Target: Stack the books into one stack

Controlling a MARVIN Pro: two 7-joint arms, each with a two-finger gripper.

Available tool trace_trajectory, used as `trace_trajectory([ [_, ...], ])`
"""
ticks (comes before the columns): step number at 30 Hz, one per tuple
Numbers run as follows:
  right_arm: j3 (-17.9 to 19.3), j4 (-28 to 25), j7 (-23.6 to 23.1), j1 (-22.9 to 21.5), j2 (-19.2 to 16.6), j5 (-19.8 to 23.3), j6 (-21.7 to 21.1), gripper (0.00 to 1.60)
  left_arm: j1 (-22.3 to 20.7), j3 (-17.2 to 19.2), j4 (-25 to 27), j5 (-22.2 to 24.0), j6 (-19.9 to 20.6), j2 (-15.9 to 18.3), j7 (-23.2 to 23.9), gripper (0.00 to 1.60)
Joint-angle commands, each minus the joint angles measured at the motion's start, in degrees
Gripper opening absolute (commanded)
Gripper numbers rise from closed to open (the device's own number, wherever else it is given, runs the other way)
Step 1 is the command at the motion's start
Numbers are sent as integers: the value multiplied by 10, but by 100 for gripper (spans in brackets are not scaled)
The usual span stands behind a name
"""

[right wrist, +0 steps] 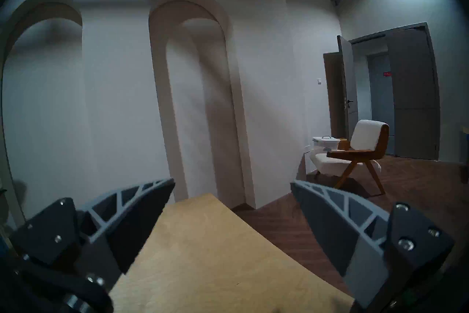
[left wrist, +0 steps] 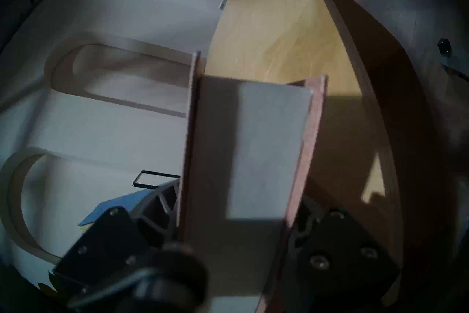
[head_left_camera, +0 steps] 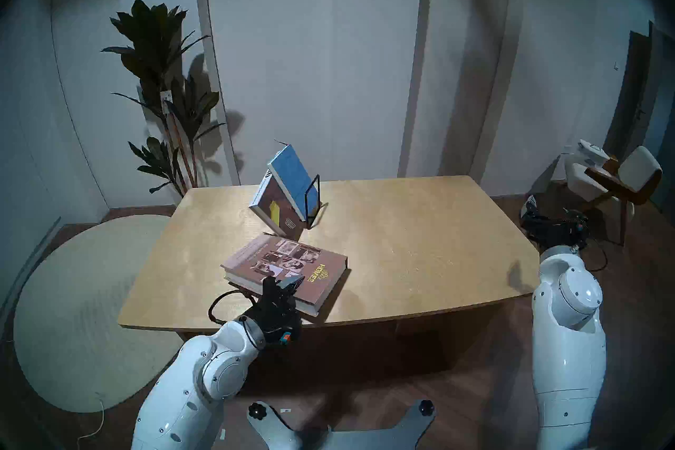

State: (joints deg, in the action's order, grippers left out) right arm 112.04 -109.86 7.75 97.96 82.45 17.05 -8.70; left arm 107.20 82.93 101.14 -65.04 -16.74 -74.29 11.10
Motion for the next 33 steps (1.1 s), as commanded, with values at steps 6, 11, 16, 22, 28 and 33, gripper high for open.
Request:
trace_trajectory([
  [6, 1, -11, -3, -10, -5, 2, 5, 160, -13, -12, 26, 17, 17, -27, 16, 0],
  [11, 1, -11, -3, -10, -5, 2, 6, 160, -8, -34, 32, 25, -1, -16, 47, 0],
  [16, 1, -11, -4, -11, -5, 2, 6, 160, -12, -51, 39, 29, 0, -27, 61, 0],
  [22, 2, -11, -4, -11, -4, 1, 5, 160, -25, -79, 32, 19, 9, -43, 73, 0],
  [28, 2, -10, -5, -11, -3, 0, 5, 160, -58, -103, -1, 7, 38, -79, 77, 0],
  [33, 3, -10, -6, -12, -3, -1, 5, 160, -71, -107, -15, 19, 79, -100, 89, 0],
])
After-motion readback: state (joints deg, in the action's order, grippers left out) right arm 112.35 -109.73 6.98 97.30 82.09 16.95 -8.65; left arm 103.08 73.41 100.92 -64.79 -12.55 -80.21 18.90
